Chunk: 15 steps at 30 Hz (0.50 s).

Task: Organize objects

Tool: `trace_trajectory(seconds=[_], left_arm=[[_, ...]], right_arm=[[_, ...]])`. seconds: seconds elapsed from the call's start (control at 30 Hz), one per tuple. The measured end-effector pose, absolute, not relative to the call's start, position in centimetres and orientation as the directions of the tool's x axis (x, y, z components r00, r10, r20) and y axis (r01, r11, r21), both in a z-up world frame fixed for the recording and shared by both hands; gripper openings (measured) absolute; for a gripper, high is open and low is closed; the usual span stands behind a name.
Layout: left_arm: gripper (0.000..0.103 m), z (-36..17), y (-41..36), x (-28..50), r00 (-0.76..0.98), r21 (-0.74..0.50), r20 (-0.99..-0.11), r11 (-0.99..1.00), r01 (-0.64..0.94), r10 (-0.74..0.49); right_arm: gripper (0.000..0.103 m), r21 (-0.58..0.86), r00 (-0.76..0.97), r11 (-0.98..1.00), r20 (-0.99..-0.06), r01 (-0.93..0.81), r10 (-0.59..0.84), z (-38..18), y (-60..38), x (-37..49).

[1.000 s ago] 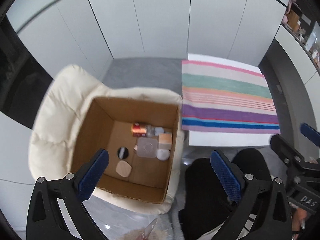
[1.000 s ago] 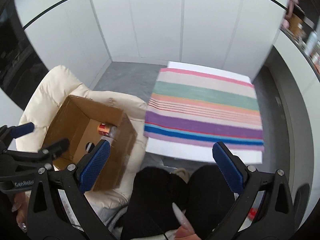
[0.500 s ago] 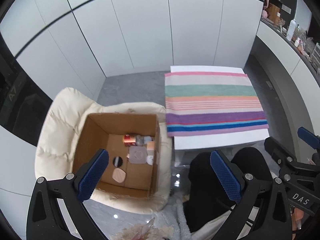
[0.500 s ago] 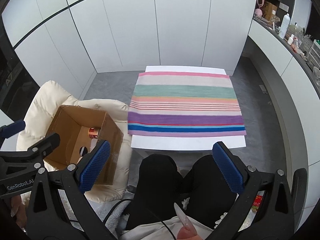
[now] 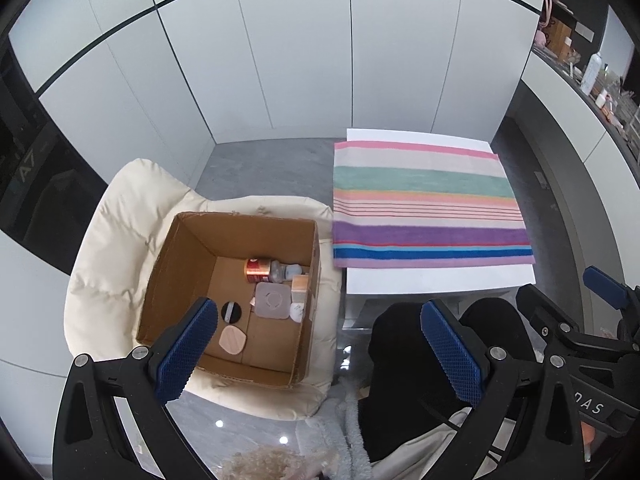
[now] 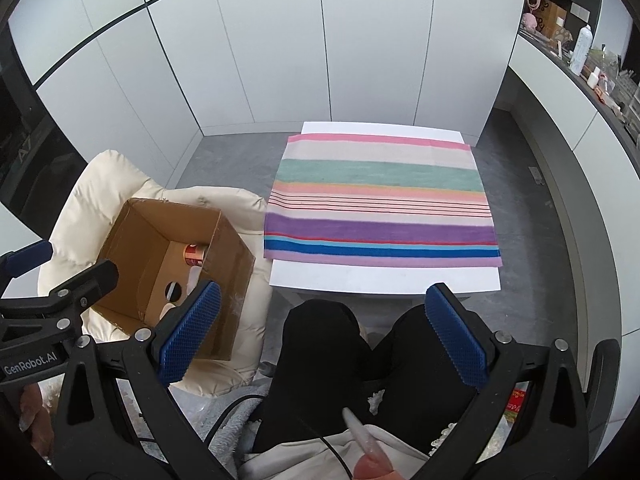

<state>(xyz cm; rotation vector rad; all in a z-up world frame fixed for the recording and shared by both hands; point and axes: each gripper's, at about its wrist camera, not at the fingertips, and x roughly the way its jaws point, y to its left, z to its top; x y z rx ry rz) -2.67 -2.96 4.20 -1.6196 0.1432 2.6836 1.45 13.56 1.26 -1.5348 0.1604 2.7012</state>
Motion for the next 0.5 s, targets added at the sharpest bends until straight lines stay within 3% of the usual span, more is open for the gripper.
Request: trace_trajectory(seconds=[0.5], left_arm=[[0.102, 4.13, -2.63, -2.66, -0.464, 0.081, -0.885, -0.995, -0.054, -0.047]], right_arm=[[0.103, 0.073, -0.513, -0.994, -0.858, -0.076, -0.024, 1.29, 13.78, 1.57]])
